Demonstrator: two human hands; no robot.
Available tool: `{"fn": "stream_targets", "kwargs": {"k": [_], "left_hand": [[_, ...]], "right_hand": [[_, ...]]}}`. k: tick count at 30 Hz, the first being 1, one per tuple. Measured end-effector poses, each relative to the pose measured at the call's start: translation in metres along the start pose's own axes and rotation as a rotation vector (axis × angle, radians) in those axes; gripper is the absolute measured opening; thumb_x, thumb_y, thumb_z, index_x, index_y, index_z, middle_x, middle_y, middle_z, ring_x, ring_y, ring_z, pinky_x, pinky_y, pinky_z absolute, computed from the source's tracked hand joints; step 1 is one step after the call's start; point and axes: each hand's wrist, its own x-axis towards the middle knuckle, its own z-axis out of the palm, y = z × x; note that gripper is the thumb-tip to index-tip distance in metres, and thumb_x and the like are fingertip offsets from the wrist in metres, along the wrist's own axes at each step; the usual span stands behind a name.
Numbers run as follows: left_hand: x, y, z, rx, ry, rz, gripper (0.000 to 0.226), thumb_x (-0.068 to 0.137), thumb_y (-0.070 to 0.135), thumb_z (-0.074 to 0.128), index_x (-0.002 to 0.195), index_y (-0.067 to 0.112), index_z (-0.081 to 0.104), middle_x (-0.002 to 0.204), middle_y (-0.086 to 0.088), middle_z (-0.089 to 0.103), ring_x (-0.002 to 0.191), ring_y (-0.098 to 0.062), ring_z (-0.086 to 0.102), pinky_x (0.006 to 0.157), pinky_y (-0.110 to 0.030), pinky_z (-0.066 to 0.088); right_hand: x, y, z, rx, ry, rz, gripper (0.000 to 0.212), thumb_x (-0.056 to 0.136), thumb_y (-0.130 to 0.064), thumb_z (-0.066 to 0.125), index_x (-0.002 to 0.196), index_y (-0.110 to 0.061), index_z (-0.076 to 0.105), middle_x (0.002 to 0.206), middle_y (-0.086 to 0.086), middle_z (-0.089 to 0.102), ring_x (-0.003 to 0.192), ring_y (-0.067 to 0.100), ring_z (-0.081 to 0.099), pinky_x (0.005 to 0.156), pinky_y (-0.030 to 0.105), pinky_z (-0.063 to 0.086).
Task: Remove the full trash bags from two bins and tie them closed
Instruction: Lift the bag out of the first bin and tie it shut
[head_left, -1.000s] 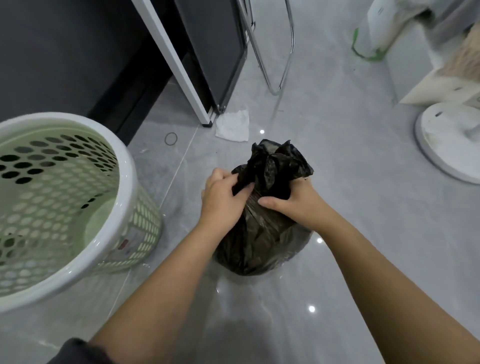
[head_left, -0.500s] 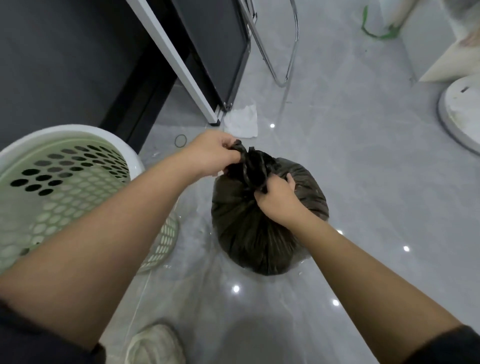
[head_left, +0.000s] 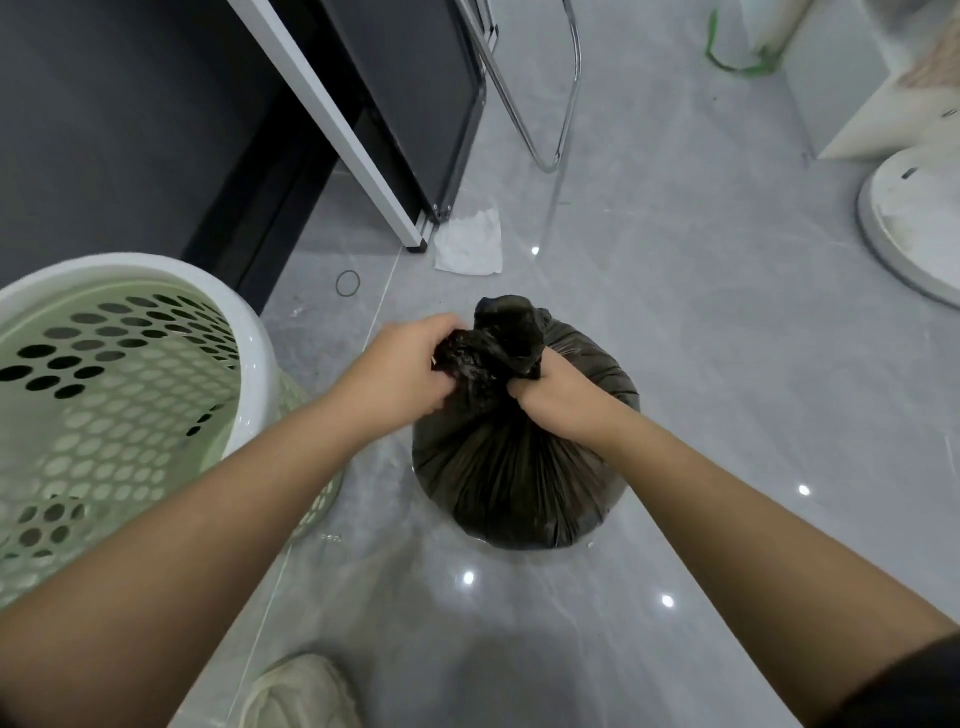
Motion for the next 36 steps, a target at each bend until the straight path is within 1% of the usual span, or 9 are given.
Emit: {"fn": "stream_targets", "kwargs": {"k": [3,9,14,18,21,25,29,32,36], "left_hand": [[0.011,0.003,-0.010,-0.164,-0.027,-0.068,0.019,0.083,0.000,0.058,0.082,0.018,0.065,0.073,-0.011,0.068,0.060,-0.016,0.069,0.060,-0.026,0.058],[0.016,0.011,-0.018,-0.264,-0.053,0.031,0.020,0.079,-0.004,0.060,0.081,0.015,0.067,0.081,-0.012,0.068,0.074,-0.019,0.063,0.077,-0.040,0.055],[0.015,0.018,-0.027,-0.416,0.052,-0.004,0.029,0.082,-0.009,0.057,0.082,0.019,0.064,0.083,-0.003,0.067,0.074,-0.018,0.066,0.077,-0.035,0.058],[-0.003,0.010,-0.042,-0.102,0.292,0.184,0.040,0.084,0.001,0.051,0.119,0.021,0.053,0.114,0.005,0.058,0.097,-0.012,0.060,0.082,-0.031,0.053],[-0.022,-0.001,-0.047,0.292,0.188,0.468,0.063,0.083,0.023,0.056,0.141,0.023,0.031,0.143,0.002,0.038,0.128,-0.013,0.041,0.102,-0.040,0.042],[-0.026,-0.015,-0.029,0.858,0.009,0.770,0.091,0.077,0.052,0.061,0.150,0.027,0.011,0.158,-0.007,0.013,0.145,-0.027,0.014,0.115,-0.051,0.022],[-0.015,-0.025,0.000,1.052,0.008,0.604,0.078,0.078,0.039,0.060,0.146,0.019,0.027,0.143,-0.013,0.041,0.134,-0.031,0.038,0.113,-0.056,0.019],[-0.010,-0.033,0.011,0.991,-0.023,0.611,0.016,0.074,0.010,0.067,0.088,0.015,0.062,0.079,-0.001,0.058,0.075,-0.022,0.061,0.090,-0.044,0.045],[-0.015,-0.039,0.007,0.558,-0.317,0.267,0.012,0.090,0.018,0.047,0.083,0.014,0.056,0.083,0.000,0.059,0.077,-0.017,0.056,0.076,-0.033,0.042]], "right_hand": [[0.001,0.002,-0.002,0.050,-0.083,0.104,0.046,0.061,-0.039,0.050,0.098,-0.015,0.062,0.109,0.008,0.065,0.106,0.023,0.059,0.097,0.047,0.048],[0.002,-0.012,0.000,0.006,-0.238,0.132,0.045,0.063,-0.051,0.055,0.105,-0.035,0.063,0.126,0.003,0.059,0.126,0.025,0.046,0.108,0.044,0.036],[-0.008,-0.030,-0.004,0.091,-0.294,-0.107,0.017,0.093,-0.005,0.048,0.094,-0.005,0.065,0.101,0.001,0.064,0.095,0.003,0.056,0.091,0.015,0.041],[-0.009,-0.025,-0.007,0.048,-0.284,-0.133,0.031,0.097,-0.005,0.041,0.084,0.000,0.068,0.093,0.007,0.068,0.090,0.000,0.058,0.088,0.007,0.037],[-0.003,-0.017,-0.005,-0.029,-0.287,-0.117,0.043,0.096,-0.008,0.039,0.057,-0.012,0.059,0.063,-0.008,0.065,0.073,-0.004,0.057,0.091,0.020,0.037],[0.000,-0.025,-0.003,-0.019,-0.338,-0.067,0.031,0.093,-0.004,0.039,0.067,-0.010,0.055,0.053,-0.001,0.050,0.056,0.010,0.047,0.067,0.024,0.040],[-0.001,-0.032,0.001,-0.116,-0.482,-0.032,0.024,0.090,-0.007,0.042,0.073,-0.010,0.059,0.056,0.003,0.050,0.054,0.013,0.044,0.058,0.023,0.039],[0.003,-0.030,0.000,-0.200,-0.557,0.010,0.026,0.089,-0.010,0.046,0.069,-0.016,0.061,0.054,-0.003,0.050,0.055,0.013,0.044,0.063,0.027,0.038],[0.002,-0.024,-0.007,-0.264,-0.591,-0.038,0.024,0.091,-0.017,0.049,0.073,-0.024,0.064,0.071,0.003,0.059,0.067,0.014,0.053,0.071,0.026,0.043]]}}
